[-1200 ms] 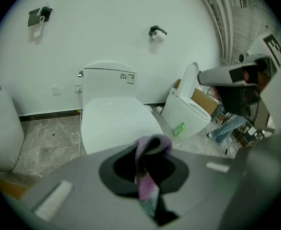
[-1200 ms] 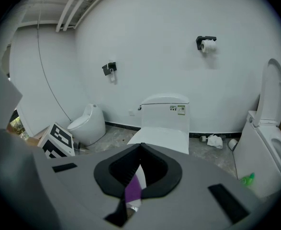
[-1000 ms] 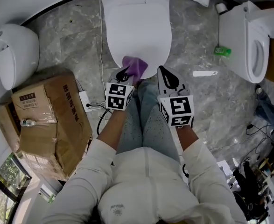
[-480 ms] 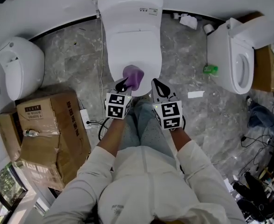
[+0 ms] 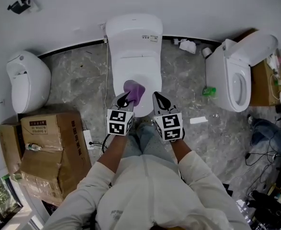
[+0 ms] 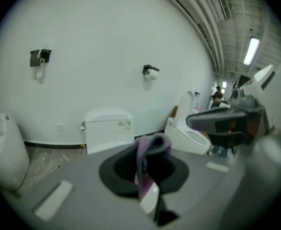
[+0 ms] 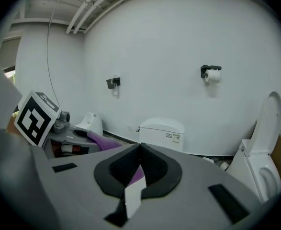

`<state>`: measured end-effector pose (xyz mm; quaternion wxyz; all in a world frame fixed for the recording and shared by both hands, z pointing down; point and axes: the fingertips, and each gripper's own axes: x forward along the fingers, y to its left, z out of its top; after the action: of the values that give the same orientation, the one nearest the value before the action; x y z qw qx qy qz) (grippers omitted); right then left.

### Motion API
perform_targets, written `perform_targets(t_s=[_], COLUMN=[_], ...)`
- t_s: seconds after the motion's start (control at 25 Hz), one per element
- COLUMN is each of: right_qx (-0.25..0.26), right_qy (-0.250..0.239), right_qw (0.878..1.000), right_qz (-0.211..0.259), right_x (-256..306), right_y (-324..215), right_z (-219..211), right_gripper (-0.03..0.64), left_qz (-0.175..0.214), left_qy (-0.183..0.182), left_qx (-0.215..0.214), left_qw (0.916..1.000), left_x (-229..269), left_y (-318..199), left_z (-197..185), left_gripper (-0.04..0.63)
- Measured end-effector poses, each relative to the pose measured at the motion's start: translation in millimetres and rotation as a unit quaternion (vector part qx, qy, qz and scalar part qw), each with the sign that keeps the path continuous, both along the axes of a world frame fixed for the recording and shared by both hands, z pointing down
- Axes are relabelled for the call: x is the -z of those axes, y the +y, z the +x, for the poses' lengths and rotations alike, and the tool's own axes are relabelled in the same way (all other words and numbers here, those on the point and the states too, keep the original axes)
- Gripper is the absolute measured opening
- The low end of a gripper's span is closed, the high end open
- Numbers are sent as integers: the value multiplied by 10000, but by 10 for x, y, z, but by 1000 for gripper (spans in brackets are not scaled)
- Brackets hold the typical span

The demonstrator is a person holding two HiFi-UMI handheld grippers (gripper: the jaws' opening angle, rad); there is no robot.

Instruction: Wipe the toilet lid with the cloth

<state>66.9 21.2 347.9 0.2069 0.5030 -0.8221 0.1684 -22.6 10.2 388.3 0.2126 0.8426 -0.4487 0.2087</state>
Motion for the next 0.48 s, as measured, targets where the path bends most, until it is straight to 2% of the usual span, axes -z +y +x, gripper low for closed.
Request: perform_targets(t_s=[0.48], right_qx=[-137], right_qy=[-176], right_qw=[9972], right_qz=[715], right_x=[747], right_y=[-146], right_z=[-50], right_gripper=[15], left_qz=[1066], left_qy=[458], left_qx=[195], left_qw=[9931], left_x=[1133], left_y=[-290], left_z=[-54], left_gripper=[17])
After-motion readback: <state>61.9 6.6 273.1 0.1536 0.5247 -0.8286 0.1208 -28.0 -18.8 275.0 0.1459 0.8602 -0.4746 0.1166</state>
